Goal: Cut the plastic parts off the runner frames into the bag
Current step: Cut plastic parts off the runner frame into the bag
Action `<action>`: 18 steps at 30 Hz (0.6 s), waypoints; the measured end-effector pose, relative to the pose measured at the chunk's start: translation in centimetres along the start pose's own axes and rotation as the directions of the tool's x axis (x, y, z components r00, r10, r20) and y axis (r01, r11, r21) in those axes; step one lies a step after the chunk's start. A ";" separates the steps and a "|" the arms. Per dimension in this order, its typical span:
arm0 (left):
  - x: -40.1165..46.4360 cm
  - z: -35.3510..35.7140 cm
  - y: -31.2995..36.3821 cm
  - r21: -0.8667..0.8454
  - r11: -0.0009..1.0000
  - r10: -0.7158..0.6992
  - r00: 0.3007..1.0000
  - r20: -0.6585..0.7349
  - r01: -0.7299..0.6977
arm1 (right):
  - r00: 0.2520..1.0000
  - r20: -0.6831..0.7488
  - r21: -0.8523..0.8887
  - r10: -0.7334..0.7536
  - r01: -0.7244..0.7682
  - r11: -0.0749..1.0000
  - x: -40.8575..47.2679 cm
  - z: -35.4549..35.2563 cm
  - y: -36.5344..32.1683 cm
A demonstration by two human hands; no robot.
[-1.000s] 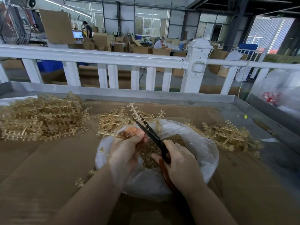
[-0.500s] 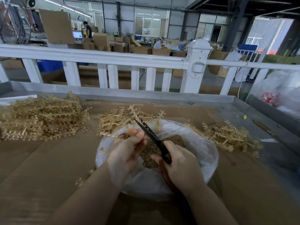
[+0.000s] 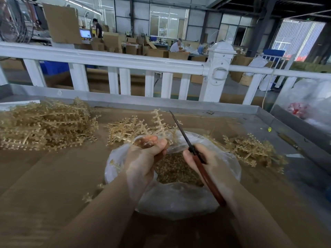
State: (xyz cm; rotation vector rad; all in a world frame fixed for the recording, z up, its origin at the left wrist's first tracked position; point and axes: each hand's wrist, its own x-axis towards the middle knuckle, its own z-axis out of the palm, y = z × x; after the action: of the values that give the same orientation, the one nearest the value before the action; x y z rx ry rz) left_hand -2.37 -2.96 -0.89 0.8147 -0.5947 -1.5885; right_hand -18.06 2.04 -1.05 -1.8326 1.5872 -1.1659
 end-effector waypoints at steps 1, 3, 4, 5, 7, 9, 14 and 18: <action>0.0 0.1 -0.1 0.006 1.000 0.018 1.000 0.001 -0.018 | 1.000 -0.015 -0.026 0.006 -0.006 1.000 0.0 0.2 0.0; -0.1 0.2 -0.4 0.029 0.998 0.058 0.998 0.006 -0.059 | 0.998 -0.045 -0.011 0.032 -0.033 0.999 0.0 0.5 -0.1; -0.2 0.2 -0.6 0.040 0.996 0.075 0.997 0.008 -0.075 | 0.997 -0.068 0.022 0.040 -0.039 0.999 0.1 0.7 -0.2; -0.2 0.2 -0.7 0.055 0.994 0.091 0.996 0.020 -0.092 | 0.994 -0.096 0.060 0.044 -0.038 0.997 0.1 0.9 -0.3; -0.5 0.2 -1.0 0.099 0.987 0.119 0.991 0.065 -0.125 | 0.989 -0.138 0.148 0.050 -0.030 0.989 0.4 1.2 -0.7; -0.7 0.1 -1.3 0.148 0.977 0.137 0.984 0.115 -0.154 | 0.983 -0.164 0.246 0.079 -0.037 0.969 0.7 1.5 -1.1; -1.0 -0.1 -1.7 0.216 0.958 0.156 0.975 0.161 -0.188 | 0.973 -0.179 0.378 0.143 -0.066 0.923 1.2 1.8 -1.5; -0.9 -0.2 -1.7 0.180 0.968 0.158 0.981 0.117 -0.177 | 0.969 -0.154 0.472 0.191 -0.097 0.876 0.9 1.7 -1.2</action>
State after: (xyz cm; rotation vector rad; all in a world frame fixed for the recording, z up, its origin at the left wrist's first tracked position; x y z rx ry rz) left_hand -3.25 -1.79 -2.11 0.8044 -0.8767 -1.4388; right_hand -16.00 1.12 -0.75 -1.3020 1.3626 -1.5352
